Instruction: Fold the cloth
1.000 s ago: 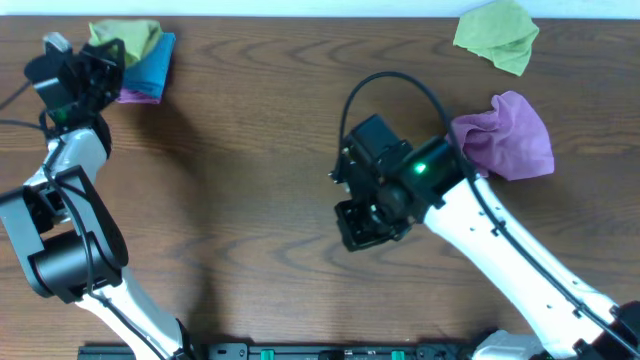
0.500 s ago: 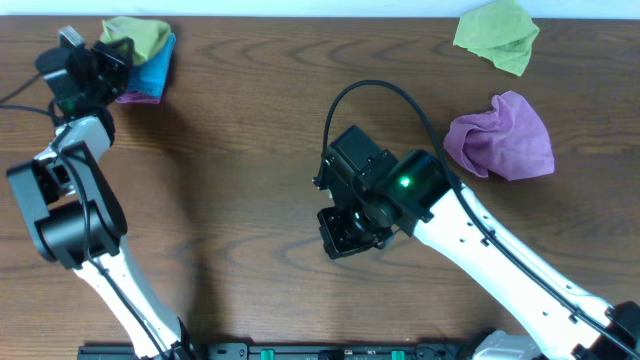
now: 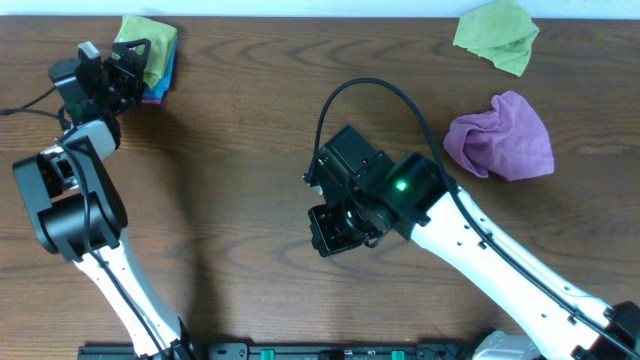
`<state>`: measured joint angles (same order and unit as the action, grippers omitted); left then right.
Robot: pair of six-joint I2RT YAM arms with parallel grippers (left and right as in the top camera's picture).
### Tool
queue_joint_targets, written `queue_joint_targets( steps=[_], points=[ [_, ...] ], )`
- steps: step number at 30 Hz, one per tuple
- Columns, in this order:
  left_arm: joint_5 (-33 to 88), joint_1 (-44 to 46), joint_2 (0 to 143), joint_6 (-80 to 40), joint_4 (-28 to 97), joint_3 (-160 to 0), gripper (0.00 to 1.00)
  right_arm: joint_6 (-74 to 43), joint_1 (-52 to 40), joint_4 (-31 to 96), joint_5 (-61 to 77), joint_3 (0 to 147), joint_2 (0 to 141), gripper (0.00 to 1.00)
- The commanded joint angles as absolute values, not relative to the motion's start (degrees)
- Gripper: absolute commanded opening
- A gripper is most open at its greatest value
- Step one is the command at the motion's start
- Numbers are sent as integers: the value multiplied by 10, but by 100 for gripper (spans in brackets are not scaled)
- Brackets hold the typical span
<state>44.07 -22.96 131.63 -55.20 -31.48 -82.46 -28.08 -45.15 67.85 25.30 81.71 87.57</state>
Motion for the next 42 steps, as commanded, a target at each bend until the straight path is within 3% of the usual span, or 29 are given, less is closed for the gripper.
queue_joint_targets(
  steps=[1, 10, 14, 18, 24, 35, 36, 37, 40, 42],
  points=[
    [484, -262, 1305, -575, -315, -835, 95, -276, -455, 677, 259, 825, 865, 2],
    [571, -348, 1238, -594, -254, -835, 95, -265, -453, 653, 255, 825, 865, 2],
    [597, -381, 1183, -582, -117, -835, 95, -250, -452, 643, 248, 826, 865, 2],
    [619, -397, 1105, -457, 45, -835, 95, -246, -438, 642, 221, 828, 859, 2],
    [516, -389, 951, -267, 271, -835, 95, -211, -383, 642, 186, 832, 829, 1],
    [377, -288, 704, -134, 507, -835, 95, -170, -287, 682, 131, 832, 750, 1],
    [355, -263, 676, -126, 527, -835, 95, -163, -281, 688, 126, 832, 737, 11],
    [341, -244, 656, -120, 541, -835, 95, -159, -278, 692, 126, 832, 727, 30],
    [303, -169, 577, -107, 592, -834, 95, -158, -276, 709, 120, 832, 682, 98],
    [286, -135, 526, -101, 615, -834, 95, -158, -277, 722, 119, 832, 652, 99]
  ],
)
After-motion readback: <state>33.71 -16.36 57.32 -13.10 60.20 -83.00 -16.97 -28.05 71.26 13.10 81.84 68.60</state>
